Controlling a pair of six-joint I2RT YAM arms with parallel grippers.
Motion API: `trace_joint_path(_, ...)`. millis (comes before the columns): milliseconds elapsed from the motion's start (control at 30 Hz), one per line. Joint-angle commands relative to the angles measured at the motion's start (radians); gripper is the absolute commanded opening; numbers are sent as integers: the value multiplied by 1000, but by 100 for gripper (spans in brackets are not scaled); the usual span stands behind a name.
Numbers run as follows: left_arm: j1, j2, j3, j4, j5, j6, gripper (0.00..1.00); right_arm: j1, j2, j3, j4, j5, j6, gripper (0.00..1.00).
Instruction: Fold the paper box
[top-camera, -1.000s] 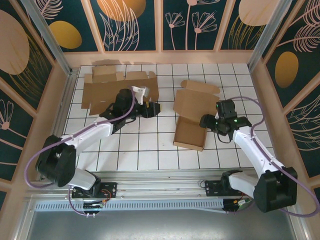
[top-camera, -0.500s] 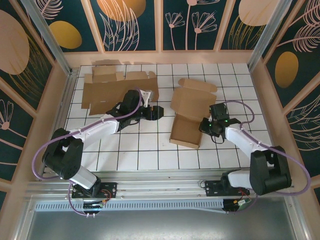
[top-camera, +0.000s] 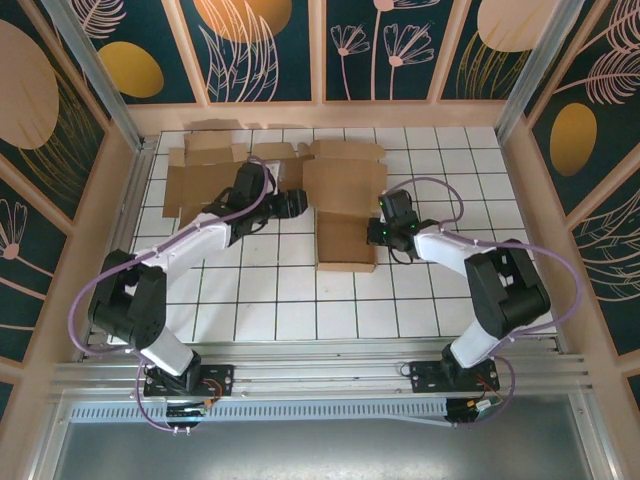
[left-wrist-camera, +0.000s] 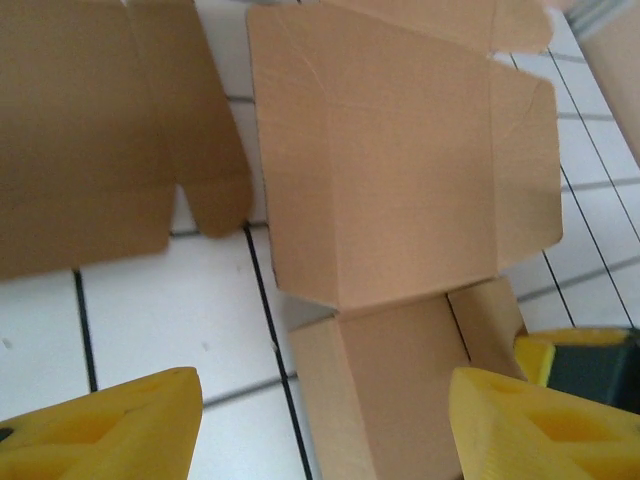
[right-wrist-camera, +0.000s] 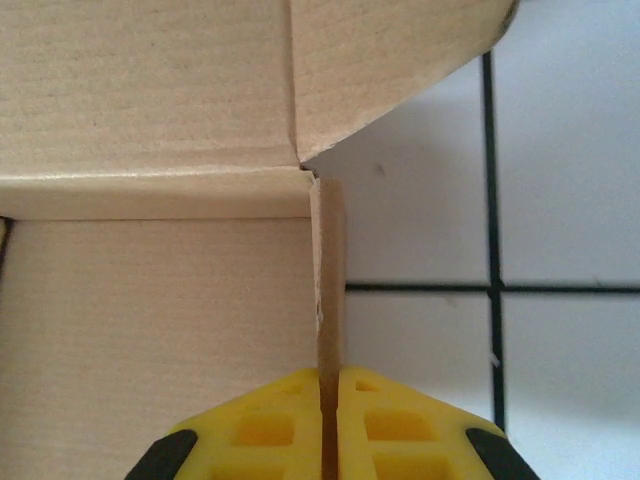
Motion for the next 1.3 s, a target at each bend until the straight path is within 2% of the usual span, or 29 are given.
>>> trace_joint_path(0,32,66,68,-19,-6,58,66,6,27,56,41,28,-30,16)
trace_joint_path(100,52,153,155,-49,-7,86,65,-3,1,88,10,27,-43,36)
trace_joint_path(200,76,225,239,-69,10,112,65,-70,-57,96,31,-91,-42,43)
trace_joint_path(300,99,299,316,-60,112,146,64,-181,-59,128,79,-201,-80,50)
trace_joint_path(467,141,447,469,-83,302,136,64,-324,102,284,101,-445,-144,80)
trace_joint_path(567,151,511,551,-126,317,144,64,-354,200,365,116,-545,-139,82)
trace_joint_path(633,157,543,591,-145,325,146,63,-359,253,416,104,-560,-145,79)
trace_joint_path(767,165,594,653,-180,371,152,60,-358,347,517,51,-597,-145,65)
trace_joint_path(967,165,631,682,-194,441,140,48,-341,381,522,62,-606,-123,51)
trace_joint_path(1033,166,631,674,-180,463,126,41,-335,377,511,69,-595,-121,42)
trace_joint_path(1133,166,621,656,-152,502,109,28,-333,365,495,101,-598,-99,23)
trace_joint_path(1267,165,590,631,-103,516,89,6,-309,347,486,122,-582,-86,14)
